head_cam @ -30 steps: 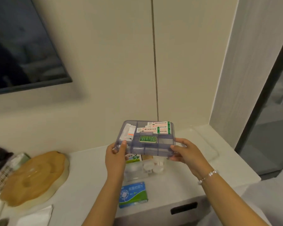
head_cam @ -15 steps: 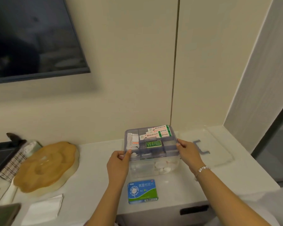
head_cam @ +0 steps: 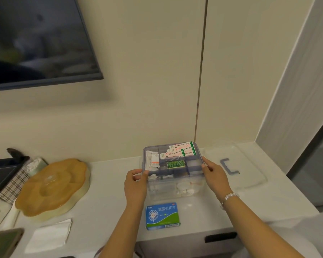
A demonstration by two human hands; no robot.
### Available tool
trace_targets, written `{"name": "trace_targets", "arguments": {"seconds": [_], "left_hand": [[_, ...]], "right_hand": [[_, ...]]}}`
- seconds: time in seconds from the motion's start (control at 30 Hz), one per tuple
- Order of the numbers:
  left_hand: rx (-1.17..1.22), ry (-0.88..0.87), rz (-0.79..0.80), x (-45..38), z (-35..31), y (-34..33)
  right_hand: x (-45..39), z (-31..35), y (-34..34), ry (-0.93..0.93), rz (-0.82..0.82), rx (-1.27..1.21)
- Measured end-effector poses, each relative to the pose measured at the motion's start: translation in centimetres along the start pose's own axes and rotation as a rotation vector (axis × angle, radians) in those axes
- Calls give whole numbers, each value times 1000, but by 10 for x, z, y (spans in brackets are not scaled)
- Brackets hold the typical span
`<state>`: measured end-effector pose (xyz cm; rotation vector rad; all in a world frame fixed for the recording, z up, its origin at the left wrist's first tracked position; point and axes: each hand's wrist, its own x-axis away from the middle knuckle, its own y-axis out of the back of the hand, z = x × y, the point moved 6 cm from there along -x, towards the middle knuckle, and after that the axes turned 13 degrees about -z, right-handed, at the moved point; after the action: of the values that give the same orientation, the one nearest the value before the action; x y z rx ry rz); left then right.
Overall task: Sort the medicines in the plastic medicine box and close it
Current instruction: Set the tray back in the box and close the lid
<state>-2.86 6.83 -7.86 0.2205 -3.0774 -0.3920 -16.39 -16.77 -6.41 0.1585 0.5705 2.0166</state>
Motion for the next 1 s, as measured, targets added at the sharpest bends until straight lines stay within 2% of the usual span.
{"name": "trace_targets", "arguments": {"seconds": [0.17, 0.27, 0.4, 0.5, 0.67, 0.77, 0.87, 0.93, 1.0], "left_hand": [[-61, -70, -59, 10, -7, 4], [-103, -158, -120, 27, -22, 5], [-6, -290, -66, 63, -51, -9], [83, -328, 68, 93, -65, -34], [32, -214, 338, 139, -58, -93], [18, -176, 395, 158, -54, -120], [-19, -235, 373, 167, -51, -139], [-30, -293, 421, 175, -48, -153], [-49, -277, 483, 181, -38, -168]], "right_hand": [[4, 1, 2, 22, 79, 34], [9, -2, 17, 24, 4, 10], [18, -13, 39, 18, -34, -14], [19, -26, 59, -2, -63, -36], [13, -57, 89, -24, -78, 37], [6, -79, 102, -52, -76, 100], [-3, -97, 106, -51, -41, 159], [-9, -109, 105, -52, -8, 202], [-13, -117, 101, -31, 50, 291]]}}
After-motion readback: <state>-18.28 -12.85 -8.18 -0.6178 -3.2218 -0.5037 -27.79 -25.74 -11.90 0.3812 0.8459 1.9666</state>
